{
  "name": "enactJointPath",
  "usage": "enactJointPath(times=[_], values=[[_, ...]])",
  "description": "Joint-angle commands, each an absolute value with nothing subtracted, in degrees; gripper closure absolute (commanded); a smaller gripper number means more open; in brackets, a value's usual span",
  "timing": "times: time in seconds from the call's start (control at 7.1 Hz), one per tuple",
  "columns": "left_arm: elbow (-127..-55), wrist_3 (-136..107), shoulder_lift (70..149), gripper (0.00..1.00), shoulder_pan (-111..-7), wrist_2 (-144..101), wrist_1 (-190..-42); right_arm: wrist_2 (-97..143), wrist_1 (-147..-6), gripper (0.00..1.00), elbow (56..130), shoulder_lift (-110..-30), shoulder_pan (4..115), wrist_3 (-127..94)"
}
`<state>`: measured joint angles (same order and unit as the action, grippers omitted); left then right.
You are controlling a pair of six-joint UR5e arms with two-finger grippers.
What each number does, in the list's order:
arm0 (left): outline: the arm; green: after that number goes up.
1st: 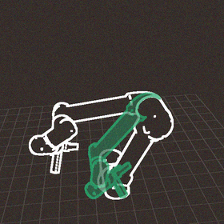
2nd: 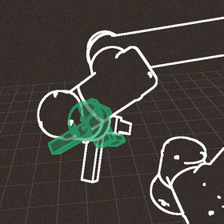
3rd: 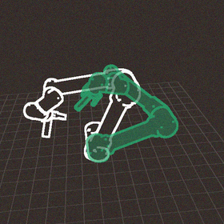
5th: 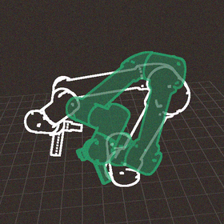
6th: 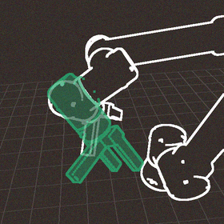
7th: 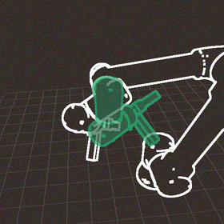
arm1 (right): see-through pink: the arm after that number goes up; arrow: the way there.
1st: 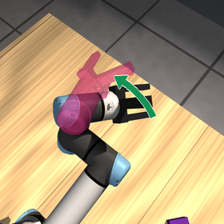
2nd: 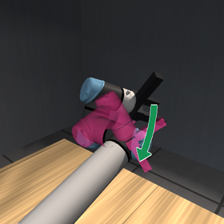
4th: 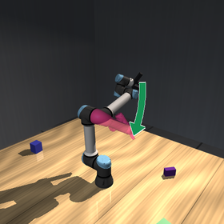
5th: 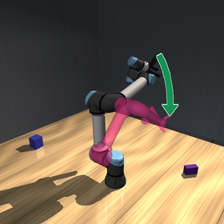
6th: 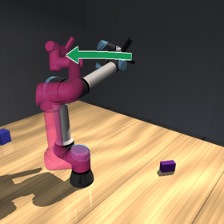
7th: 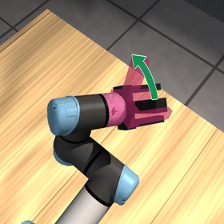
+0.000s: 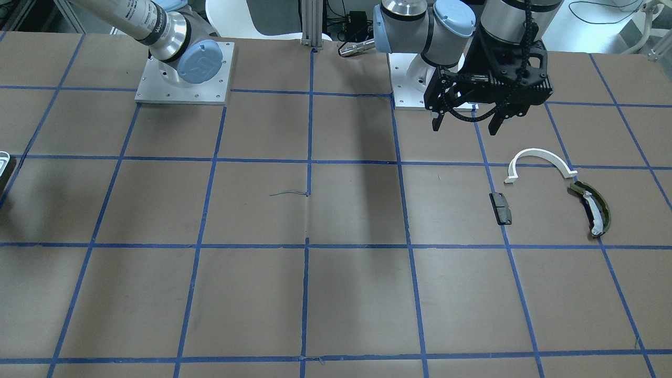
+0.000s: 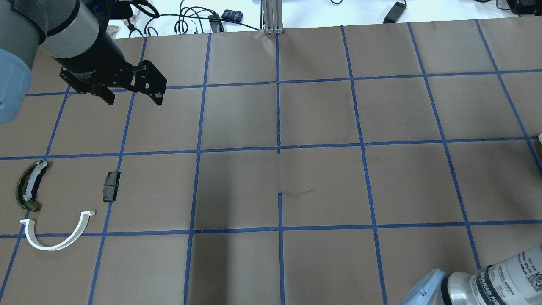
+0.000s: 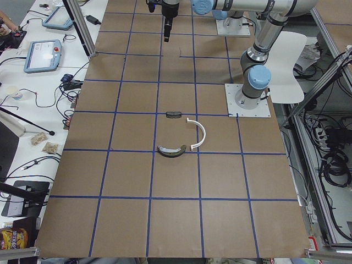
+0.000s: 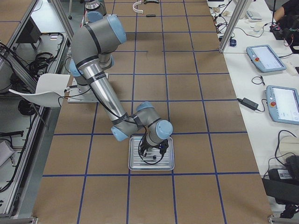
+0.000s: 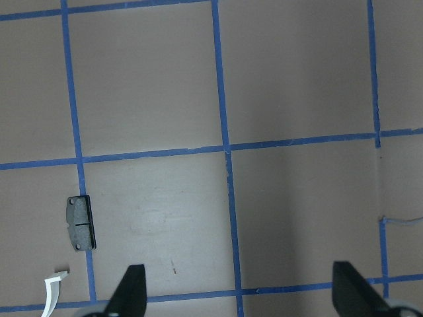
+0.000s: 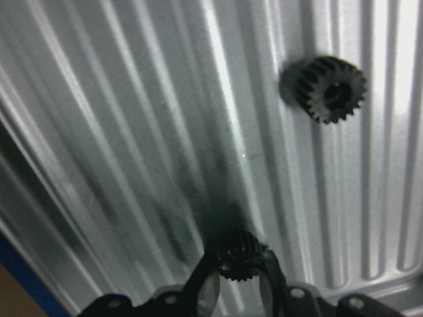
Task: Place bearing gear from tray to pile
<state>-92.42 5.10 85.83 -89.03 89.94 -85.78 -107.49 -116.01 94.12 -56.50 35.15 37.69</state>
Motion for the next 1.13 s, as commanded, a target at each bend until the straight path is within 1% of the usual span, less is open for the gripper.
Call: enactJointPath(times=[0.0, 0.42, 0.7, 0.99], values=[[-92.55, 5.10, 85.87, 0.00, -89.03, 89.91, -85.87, -107.58, -115.67, 1.00, 93.78, -56.95, 35.16, 37.53], [-92.46, 5.10, 85.87, 0.00, -89.03, 89.91, -85.78, -106.27, -113.22, 1.00, 93.43, -62.46, 36.73, 37.27], [-92.55, 5.10, 85.87, 0.00, -89.03, 89.91, -85.78, -104.59, -110.57, 1.00, 93.86, -68.26, 46.61, 29.83], [-92.55, 5.10, 85.87, 0.00, -89.03, 90.00, -85.78, -101.52, -110.57, 1.00, 94.66, -69.87, 56.03, 25.44]])
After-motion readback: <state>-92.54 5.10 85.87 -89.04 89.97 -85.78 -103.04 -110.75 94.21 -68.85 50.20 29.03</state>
